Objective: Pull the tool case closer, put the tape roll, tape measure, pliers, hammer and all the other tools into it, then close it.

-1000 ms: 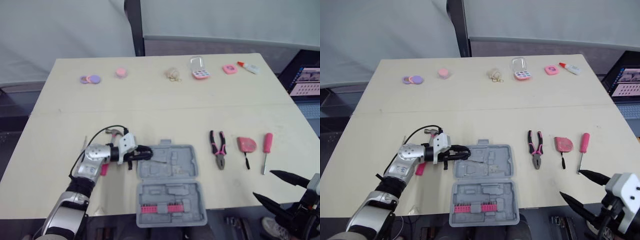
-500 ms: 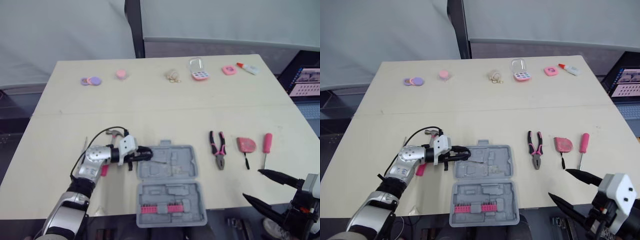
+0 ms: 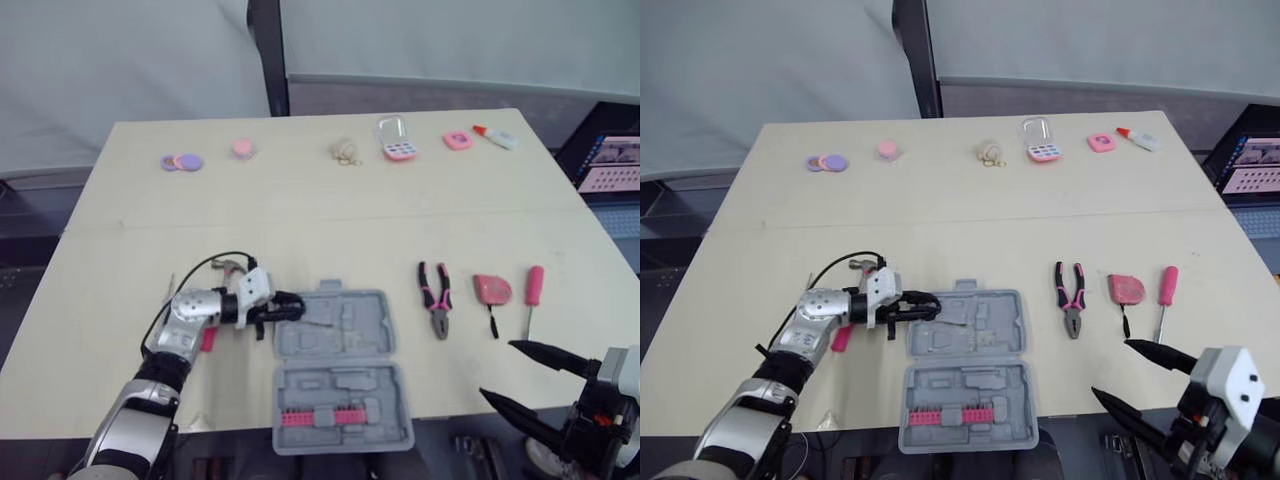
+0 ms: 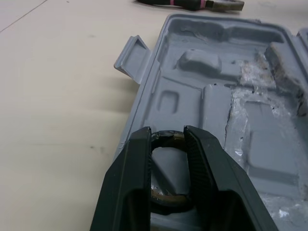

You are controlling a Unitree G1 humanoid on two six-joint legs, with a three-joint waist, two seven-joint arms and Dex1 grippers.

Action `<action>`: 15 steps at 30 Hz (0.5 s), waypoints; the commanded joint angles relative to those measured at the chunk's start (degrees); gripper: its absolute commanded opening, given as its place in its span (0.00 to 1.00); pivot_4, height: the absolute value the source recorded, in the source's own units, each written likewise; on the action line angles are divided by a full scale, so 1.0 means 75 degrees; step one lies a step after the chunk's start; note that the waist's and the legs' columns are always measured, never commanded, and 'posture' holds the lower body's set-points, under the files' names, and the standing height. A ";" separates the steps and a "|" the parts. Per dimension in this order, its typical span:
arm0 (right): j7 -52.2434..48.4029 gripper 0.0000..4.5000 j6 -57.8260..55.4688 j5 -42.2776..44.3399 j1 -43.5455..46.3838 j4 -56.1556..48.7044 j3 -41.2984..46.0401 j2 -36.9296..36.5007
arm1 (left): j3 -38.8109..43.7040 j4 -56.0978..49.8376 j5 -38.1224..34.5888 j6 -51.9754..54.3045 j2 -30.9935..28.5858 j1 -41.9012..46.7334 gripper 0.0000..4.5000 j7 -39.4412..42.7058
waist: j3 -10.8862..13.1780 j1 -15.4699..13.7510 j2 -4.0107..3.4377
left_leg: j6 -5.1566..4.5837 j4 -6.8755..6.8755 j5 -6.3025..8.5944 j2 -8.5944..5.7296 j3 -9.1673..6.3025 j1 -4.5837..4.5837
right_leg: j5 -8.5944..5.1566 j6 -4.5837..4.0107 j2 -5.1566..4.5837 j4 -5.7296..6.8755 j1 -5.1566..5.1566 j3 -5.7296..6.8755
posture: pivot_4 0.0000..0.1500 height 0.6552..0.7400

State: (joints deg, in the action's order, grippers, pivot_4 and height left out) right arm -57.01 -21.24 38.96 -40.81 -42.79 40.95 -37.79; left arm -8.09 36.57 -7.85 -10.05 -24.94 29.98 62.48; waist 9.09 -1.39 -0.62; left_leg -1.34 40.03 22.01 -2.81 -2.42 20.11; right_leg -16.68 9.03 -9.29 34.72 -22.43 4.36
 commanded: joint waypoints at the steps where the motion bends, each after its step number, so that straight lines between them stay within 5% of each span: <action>1: 0.0083 1.00 0.0039 0.0038 0.0021 -0.0101 0.0068 -0.0058 | 0.0602 -0.1067 -0.0744 0.1240 -0.0614 -0.0088 0.26 0.0400 | 0.0002 0.0009 -0.0001 | 0.0000 -0.0001 0.0000 0.0002 0.0000 0.0001 | 0.0000 0.0000 0.0001 0.0000 -0.0002 0.0001 | 1.00 1.00; 10: 0.0346 1.00 -0.0285 -0.0154 0.0607 -0.0017 -0.0380 -0.0445 | 0.1939 -0.4446 -0.2563 0.4810 -0.2458 -0.0618 0.26 0.0558 | 0.0007 -0.0007 -0.0005 | 0.0002 0.0002 0.0001 0.0008 -0.0021 0.0005 | 0.0000 0.0000 -0.0006 -0.0001 -0.0001 -0.0003 | 1.00 1.00; 15: 0.0281 1.00 -0.0659 -0.0091 0.0909 0.0028 -0.0801 -0.0813 | 0.3221 -0.6245 -0.3689 0.6234 -0.3081 -0.2431 0.26 0.0407 | 0.0013 0.0043 -0.0016 | 0.0006 -0.0007 0.0004 0.0037 -0.0026 0.0006 | -0.0001 -0.0001 -0.0005 -0.0004 -0.0004 -0.0004 | 1.00 1.00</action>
State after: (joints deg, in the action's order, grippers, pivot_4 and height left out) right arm -54.92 -25.28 37.72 -33.79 -42.23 35.52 -43.21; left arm 12.32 -5.28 -32.43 34.41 -46.83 15.17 65.54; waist 9.19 -1.06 -0.74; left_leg -1.28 39.94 22.06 -2.48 -2.59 20.16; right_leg -16.69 9.01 -9.31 34.67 -22.49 4.33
